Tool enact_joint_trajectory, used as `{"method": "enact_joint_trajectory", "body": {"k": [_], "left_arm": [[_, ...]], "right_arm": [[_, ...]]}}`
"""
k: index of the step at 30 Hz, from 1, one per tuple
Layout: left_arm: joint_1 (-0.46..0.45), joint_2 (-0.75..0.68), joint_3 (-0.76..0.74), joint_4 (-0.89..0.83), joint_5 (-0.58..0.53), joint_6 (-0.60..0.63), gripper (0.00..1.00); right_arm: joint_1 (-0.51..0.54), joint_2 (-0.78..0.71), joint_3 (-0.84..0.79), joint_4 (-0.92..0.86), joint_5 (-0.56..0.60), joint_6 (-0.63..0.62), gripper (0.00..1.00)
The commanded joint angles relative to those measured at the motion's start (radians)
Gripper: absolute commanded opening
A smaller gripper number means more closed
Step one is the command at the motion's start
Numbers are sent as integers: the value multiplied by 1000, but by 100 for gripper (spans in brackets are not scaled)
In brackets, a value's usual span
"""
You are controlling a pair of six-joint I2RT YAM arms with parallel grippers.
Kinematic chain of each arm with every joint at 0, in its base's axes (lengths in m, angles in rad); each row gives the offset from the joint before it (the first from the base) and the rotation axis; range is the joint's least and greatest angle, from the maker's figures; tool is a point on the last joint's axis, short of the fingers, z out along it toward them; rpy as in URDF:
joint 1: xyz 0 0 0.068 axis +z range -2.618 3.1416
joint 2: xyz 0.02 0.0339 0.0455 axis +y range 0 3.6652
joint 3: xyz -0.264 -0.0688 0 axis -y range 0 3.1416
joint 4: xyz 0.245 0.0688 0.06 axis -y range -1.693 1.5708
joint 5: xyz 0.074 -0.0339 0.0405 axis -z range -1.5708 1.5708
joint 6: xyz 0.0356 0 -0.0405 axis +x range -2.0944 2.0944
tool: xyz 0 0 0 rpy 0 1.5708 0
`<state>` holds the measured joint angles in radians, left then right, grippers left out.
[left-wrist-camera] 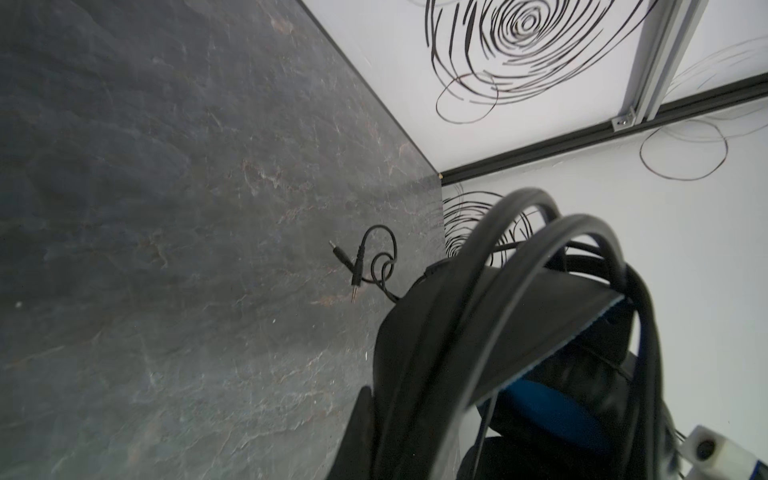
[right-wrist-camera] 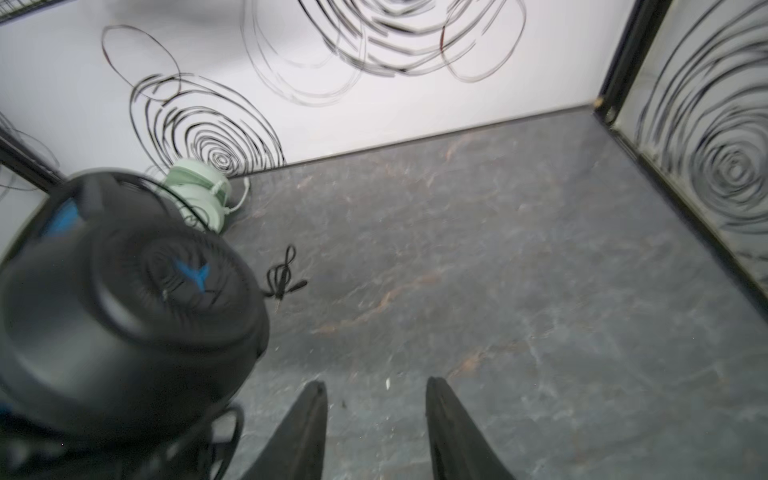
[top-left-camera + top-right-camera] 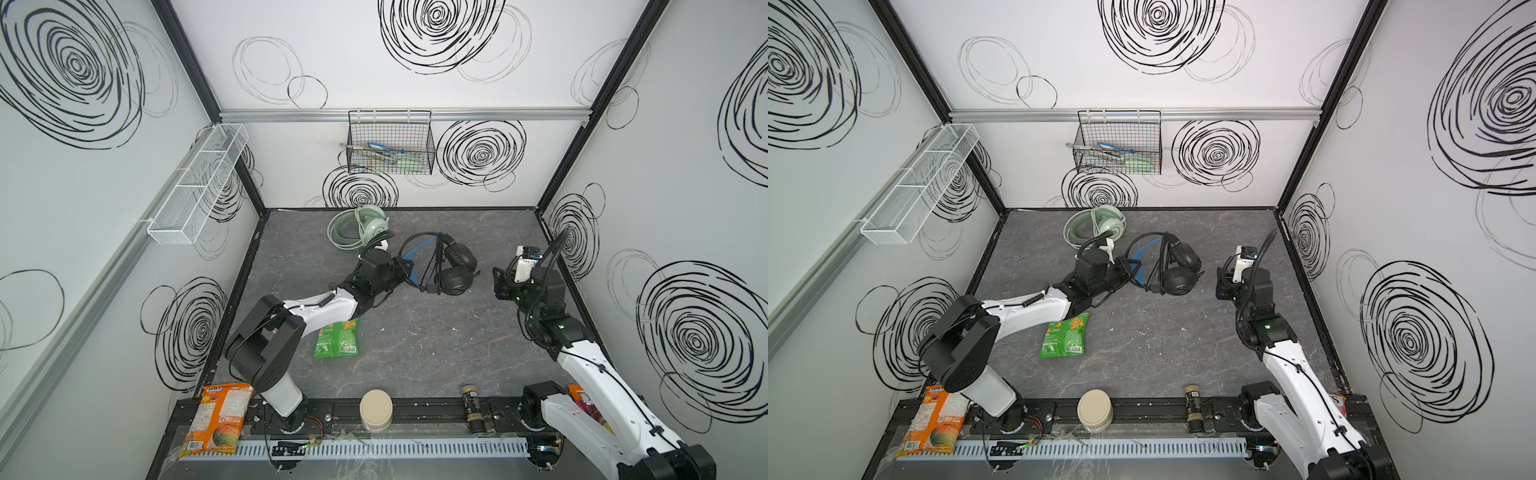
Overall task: Wrap the headphones
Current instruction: 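Lower wrapped black headset onto table beside green headset with left gripper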
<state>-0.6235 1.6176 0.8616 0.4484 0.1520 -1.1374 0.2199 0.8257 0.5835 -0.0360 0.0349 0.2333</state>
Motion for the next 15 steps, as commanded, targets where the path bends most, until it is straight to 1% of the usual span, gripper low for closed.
{"method": "enact_joint_trajectory", "body": {"k": [1,2,5,8,12,15], "left_arm": [[-4,-110,-24,128,111,-28,0],[0,-125,-31,110,130,-28,0],[9,-146,-50,74,175,-23,0],[9,-158,-70,25,197,-30,0],[-1,-181,-89,-64,187,-27,0],[1,-185,-84,-124,168,-21,0]], "right_arm": [[-21,-7,23,85,-75,-46,63],[-31,-3,13,106,-89,-45,64],[-52,14,6,118,-73,-20,68],[-57,38,26,92,-28,-31,69],[-60,55,49,64,50,-39,69],[-59,72,62,57,73,-39,68]]}}
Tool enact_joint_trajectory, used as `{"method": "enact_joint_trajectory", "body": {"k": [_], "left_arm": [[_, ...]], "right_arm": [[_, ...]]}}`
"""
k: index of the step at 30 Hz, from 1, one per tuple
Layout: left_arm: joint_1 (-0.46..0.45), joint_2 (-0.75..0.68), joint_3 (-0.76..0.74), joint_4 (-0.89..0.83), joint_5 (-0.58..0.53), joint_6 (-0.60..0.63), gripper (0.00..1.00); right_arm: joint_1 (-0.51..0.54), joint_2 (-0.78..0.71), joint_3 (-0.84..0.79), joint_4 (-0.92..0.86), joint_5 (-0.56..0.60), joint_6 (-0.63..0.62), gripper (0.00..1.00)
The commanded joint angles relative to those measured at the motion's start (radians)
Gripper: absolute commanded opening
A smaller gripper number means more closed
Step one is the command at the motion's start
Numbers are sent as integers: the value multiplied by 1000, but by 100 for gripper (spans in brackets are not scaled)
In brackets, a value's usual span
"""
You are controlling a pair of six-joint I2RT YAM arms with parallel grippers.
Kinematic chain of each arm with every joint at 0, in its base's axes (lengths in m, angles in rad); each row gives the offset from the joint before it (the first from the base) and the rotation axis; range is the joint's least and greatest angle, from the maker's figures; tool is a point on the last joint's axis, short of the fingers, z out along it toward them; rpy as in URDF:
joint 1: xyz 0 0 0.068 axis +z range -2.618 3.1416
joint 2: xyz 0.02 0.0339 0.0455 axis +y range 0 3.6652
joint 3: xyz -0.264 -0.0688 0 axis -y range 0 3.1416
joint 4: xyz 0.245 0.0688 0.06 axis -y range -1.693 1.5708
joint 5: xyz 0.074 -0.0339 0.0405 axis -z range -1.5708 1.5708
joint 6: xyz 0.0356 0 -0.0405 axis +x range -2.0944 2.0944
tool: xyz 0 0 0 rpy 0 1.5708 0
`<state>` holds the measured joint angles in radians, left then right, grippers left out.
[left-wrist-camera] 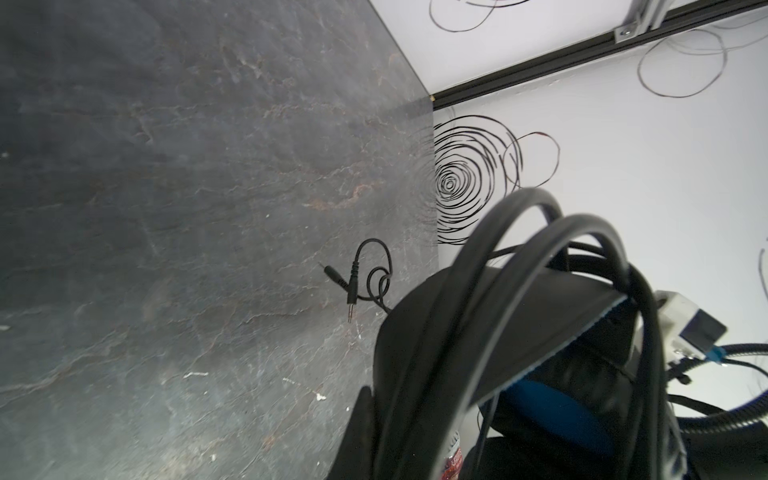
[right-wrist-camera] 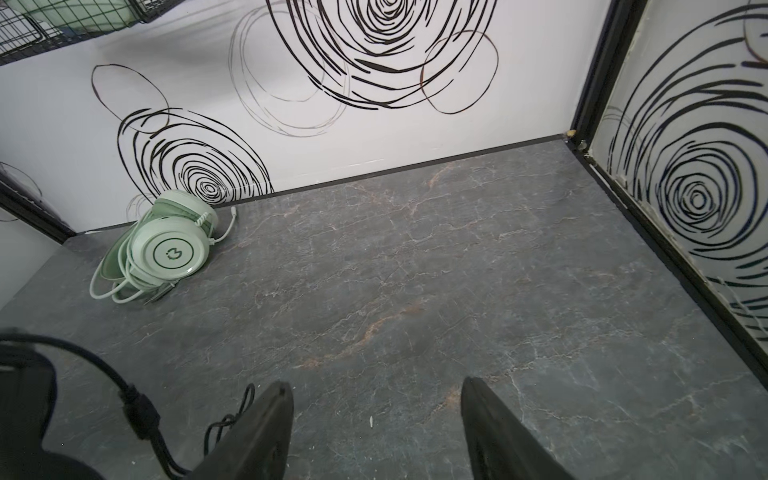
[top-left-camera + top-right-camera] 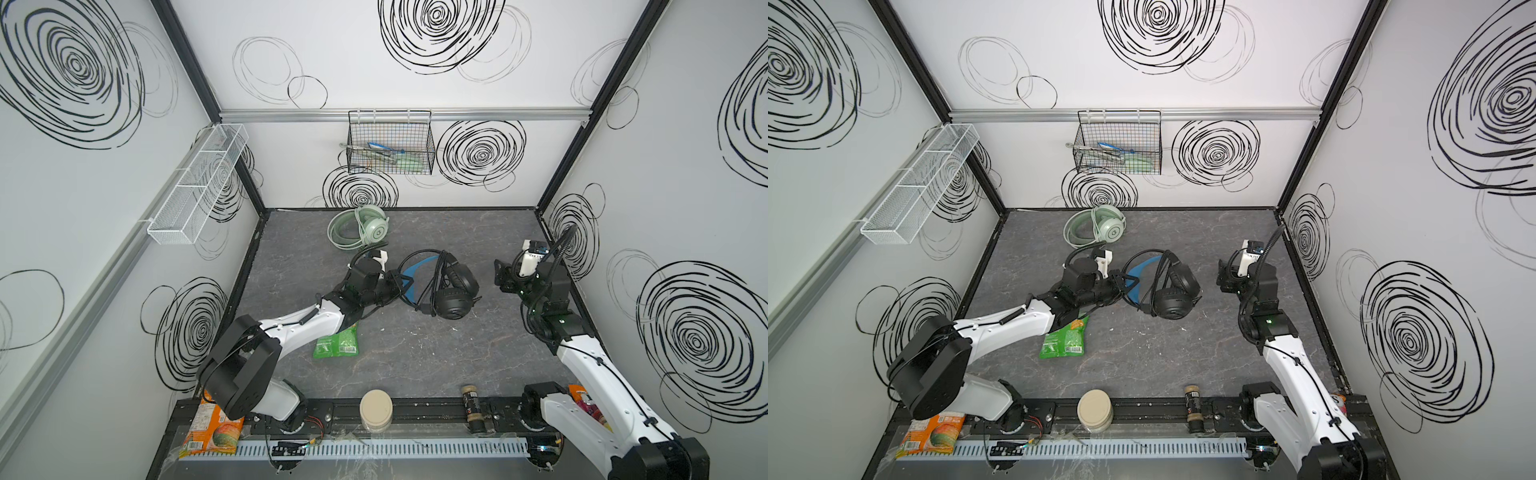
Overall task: Wrap the headphones
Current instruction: 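Lower wrapped black headset onto table beside green headset with left gripper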
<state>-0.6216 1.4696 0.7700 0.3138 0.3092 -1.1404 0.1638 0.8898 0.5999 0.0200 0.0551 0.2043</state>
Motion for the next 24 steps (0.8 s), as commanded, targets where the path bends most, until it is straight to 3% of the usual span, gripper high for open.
{"method": "enact_joint_trajectory", "body": {"k": [1,12,24], "left_arm": [[-1,-33,10,3,8,-16,0],[40,127,103,58,-42,-52,0],[90,490,394,122,-112,-69,0]], "right_arm": [[-2,14,49,0,57,-8,68],[34,48,70,-2,81,-39,68],[68,90,67,5,74,-40,68]]}}
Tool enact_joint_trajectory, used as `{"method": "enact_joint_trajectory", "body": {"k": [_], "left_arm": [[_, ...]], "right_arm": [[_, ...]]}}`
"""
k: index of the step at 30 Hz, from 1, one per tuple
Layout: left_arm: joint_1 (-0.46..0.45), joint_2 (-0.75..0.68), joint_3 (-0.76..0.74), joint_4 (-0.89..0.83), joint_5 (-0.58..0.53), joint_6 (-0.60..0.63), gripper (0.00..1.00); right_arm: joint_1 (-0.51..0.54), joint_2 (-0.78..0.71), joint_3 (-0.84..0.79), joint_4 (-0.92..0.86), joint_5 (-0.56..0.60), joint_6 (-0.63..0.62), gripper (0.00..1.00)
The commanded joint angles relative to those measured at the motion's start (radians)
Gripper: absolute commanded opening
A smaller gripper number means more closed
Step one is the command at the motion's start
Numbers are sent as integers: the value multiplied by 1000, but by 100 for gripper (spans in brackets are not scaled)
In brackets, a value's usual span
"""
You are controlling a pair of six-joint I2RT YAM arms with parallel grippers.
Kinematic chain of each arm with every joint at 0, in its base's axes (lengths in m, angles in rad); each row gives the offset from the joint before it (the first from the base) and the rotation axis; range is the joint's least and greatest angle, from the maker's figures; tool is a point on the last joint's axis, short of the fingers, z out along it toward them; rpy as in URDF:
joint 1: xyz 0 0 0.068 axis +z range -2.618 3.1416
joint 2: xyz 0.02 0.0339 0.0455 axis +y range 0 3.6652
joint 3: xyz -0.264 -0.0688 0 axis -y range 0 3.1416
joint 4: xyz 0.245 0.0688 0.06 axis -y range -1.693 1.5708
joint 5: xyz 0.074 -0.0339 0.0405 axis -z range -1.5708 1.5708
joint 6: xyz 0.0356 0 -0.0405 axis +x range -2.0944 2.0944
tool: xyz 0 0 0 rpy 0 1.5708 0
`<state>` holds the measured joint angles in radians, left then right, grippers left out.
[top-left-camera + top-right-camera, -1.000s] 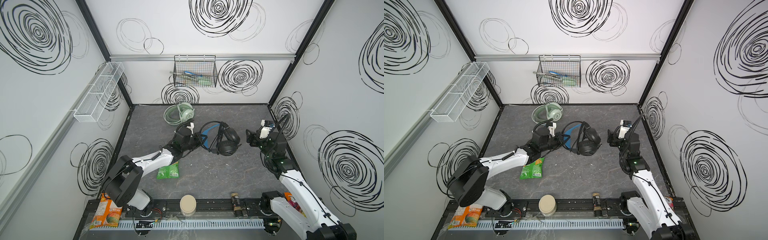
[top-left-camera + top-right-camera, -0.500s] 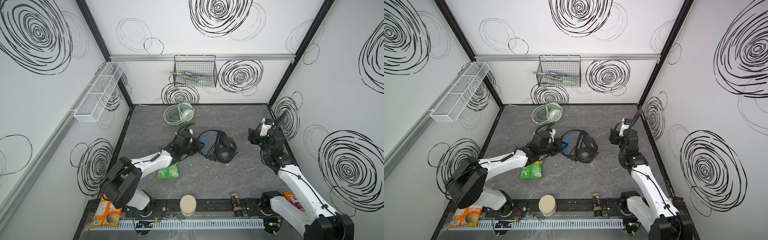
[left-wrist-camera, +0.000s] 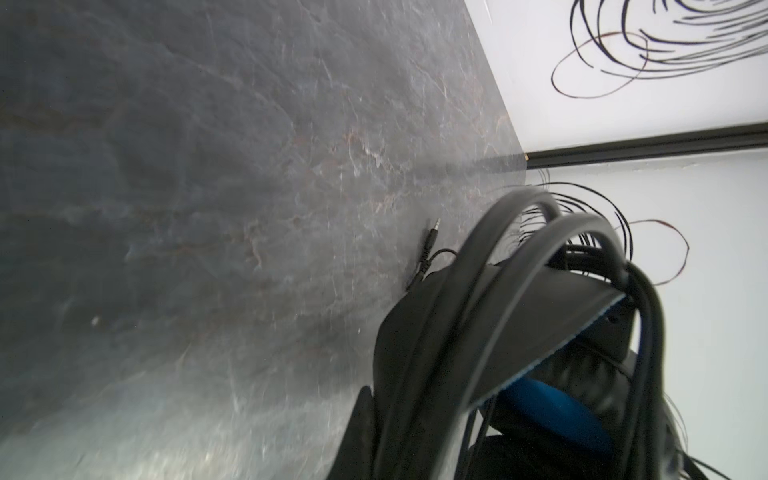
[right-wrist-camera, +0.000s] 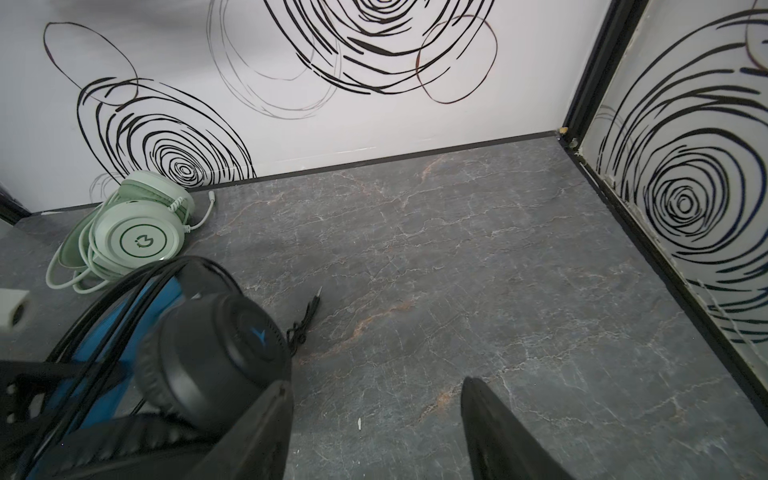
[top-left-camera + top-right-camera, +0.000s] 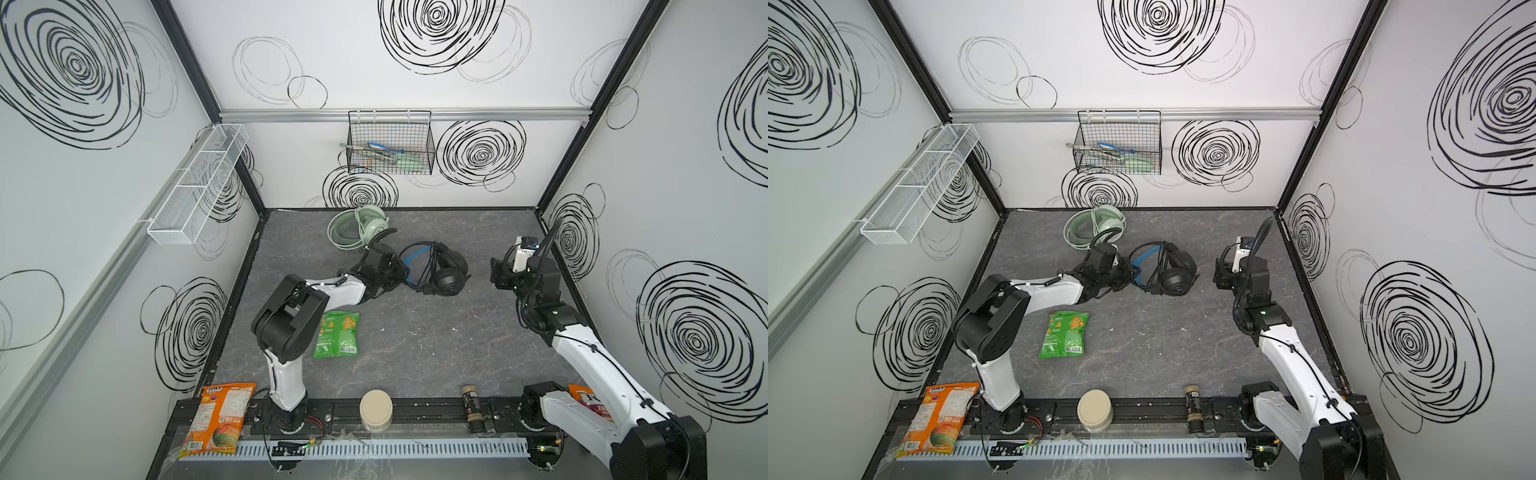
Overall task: Wrap the headphones
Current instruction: 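Lower wrapped black headset onto table beside green headset with left gripper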
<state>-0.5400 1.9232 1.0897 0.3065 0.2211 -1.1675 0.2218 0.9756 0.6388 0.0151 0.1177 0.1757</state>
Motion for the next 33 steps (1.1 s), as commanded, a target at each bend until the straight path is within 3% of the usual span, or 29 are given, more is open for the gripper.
{"method": "enact_joint_trajectory", "body": {"k": [1,26,28,33], "left_arm": [[10,64,102,130,-35,-48,0],[101,452,607,-85,-185,-135,0],[104,472,646,-102,-191,-140,2],[99,496,695,-136,-206,-137,24]], "right_arm": [[11,8,28,9,13,-12,68],[27,53,54,31,0,-15,68],[27,49,53,29,2,-16,68],[27,43,50,29,3,-13,68]]}}
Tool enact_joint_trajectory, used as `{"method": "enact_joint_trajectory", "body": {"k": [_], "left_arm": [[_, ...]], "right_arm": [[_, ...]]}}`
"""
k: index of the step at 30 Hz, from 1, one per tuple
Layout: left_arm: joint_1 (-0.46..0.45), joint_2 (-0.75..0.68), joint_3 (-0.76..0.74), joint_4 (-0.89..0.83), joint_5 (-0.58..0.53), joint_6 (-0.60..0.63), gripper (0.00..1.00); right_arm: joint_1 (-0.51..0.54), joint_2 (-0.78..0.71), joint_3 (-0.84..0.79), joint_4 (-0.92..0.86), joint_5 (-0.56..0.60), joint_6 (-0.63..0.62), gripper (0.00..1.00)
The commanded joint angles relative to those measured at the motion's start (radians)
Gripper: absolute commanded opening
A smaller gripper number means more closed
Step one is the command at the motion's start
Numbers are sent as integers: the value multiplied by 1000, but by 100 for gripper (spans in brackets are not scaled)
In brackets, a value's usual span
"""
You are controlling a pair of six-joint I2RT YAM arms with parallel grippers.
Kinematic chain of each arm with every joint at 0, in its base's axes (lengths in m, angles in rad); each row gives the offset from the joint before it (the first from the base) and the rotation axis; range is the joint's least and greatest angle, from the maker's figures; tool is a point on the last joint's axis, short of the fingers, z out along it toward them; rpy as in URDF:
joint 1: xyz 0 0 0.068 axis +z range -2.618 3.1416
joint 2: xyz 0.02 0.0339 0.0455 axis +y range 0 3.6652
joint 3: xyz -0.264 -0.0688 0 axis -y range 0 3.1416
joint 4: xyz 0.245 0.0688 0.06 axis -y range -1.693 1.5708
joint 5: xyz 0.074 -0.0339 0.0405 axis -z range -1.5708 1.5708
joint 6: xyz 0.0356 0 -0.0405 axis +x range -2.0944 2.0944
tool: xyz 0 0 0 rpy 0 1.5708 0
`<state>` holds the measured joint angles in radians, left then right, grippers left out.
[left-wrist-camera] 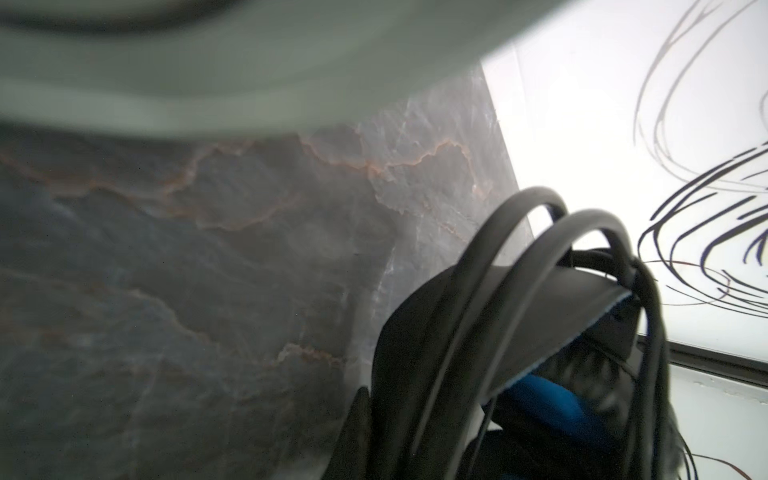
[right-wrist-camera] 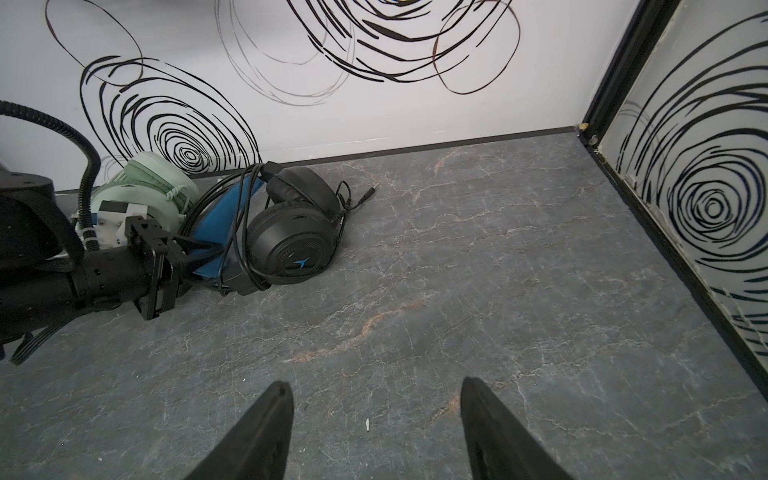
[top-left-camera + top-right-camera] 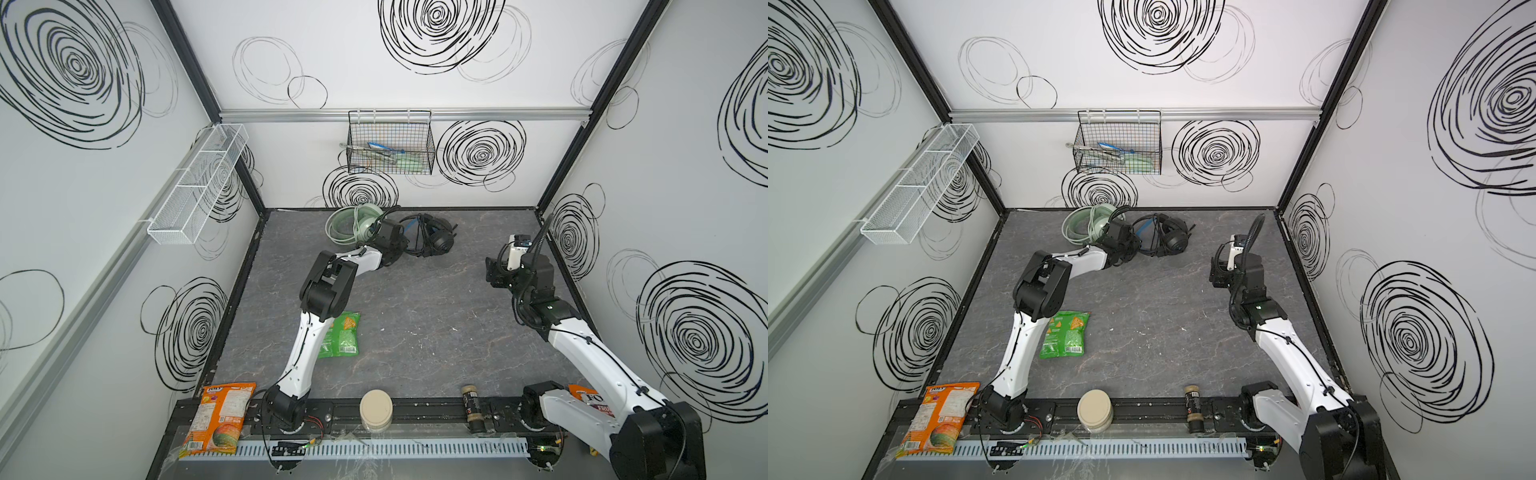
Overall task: Wrap the headphones
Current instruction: 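Lower wrapped black headset onto table beside green headset with left gripper, then open left gripper to release headset and draw left arm back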
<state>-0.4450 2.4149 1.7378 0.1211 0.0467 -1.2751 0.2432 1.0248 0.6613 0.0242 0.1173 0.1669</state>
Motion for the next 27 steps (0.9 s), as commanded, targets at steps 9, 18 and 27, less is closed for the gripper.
{"method": "enact_joint_trajectory", "body": {"k": [9,18,27], "left_arm": [[-9,-26,8,51,-50,-30,44],[-16,-82,-56,66,-62,-32,89],[-31,-149,-162,95,-45,-37,96]], "right_arm": [[8,-14,59,14,10,-15,68],[11,-23,82,5,7,-18,68],[10,-26,104,5,7,-20,70]]}}
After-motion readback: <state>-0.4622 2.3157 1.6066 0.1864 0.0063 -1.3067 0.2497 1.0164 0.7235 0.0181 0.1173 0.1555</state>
